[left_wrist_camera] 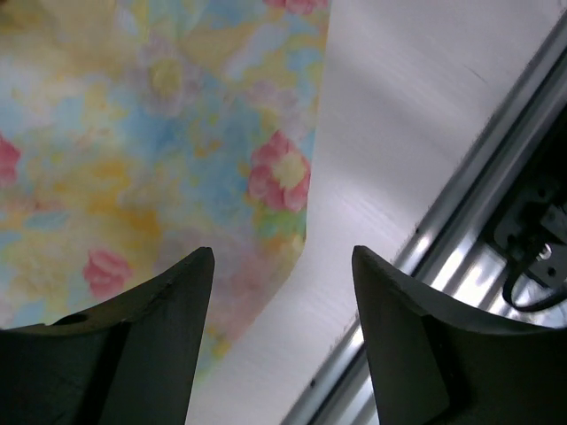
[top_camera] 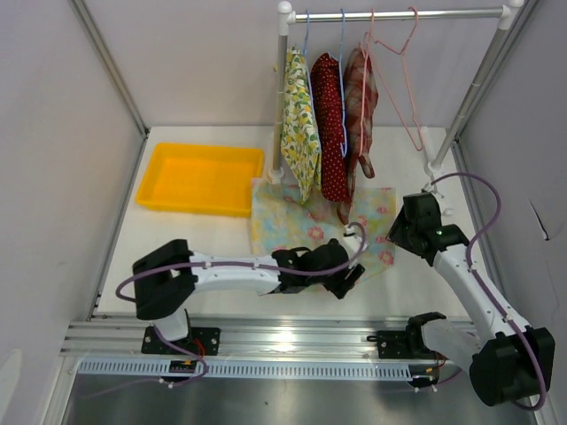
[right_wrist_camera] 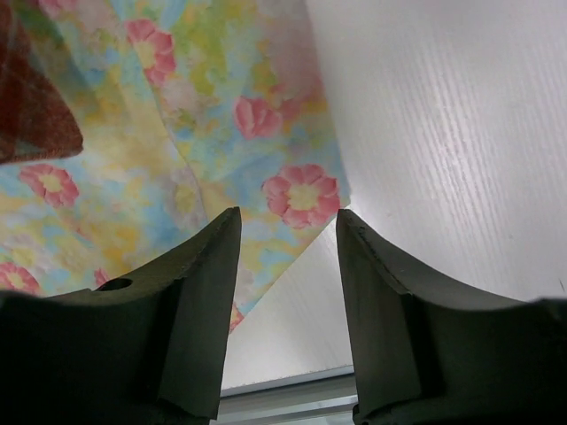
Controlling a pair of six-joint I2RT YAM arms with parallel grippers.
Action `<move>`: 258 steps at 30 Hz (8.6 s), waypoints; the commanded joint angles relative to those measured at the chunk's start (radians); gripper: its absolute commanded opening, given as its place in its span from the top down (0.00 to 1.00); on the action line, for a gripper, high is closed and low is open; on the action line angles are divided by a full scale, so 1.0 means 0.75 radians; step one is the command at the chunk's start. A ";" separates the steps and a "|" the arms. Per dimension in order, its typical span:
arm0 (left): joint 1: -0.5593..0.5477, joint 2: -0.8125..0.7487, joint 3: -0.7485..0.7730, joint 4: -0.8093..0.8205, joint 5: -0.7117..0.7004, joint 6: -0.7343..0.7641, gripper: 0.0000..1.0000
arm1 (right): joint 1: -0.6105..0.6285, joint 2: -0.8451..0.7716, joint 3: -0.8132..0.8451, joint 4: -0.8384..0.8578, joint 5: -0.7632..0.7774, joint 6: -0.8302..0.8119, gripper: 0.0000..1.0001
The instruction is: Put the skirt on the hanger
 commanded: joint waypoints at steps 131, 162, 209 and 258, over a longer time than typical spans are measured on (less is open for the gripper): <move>0.121 -1.030 -0.119 -0.473 -0.244 -0.087 0.36 | -0.072 1.141 1.984 0.340 0.071 -0.549 0.30; 0.123 -1.070 -0.160 -0.481 -0.252 -0.085 0.35 | -0.068 1.002 1.965 0.272 0.079 -0.644 1.00; 0.291 -1.087 -0.176 -0.406 -0.033 -0.147 0.34 | -0.050 0.035 1.027 -0.499 0.038 -0.180 1.00; 0.377 -0.985 -0.663 -0.516 0.048 -0.503 0.41 | 0.791 -0.207 -0.738 1.291 -0.704 0.107 1.00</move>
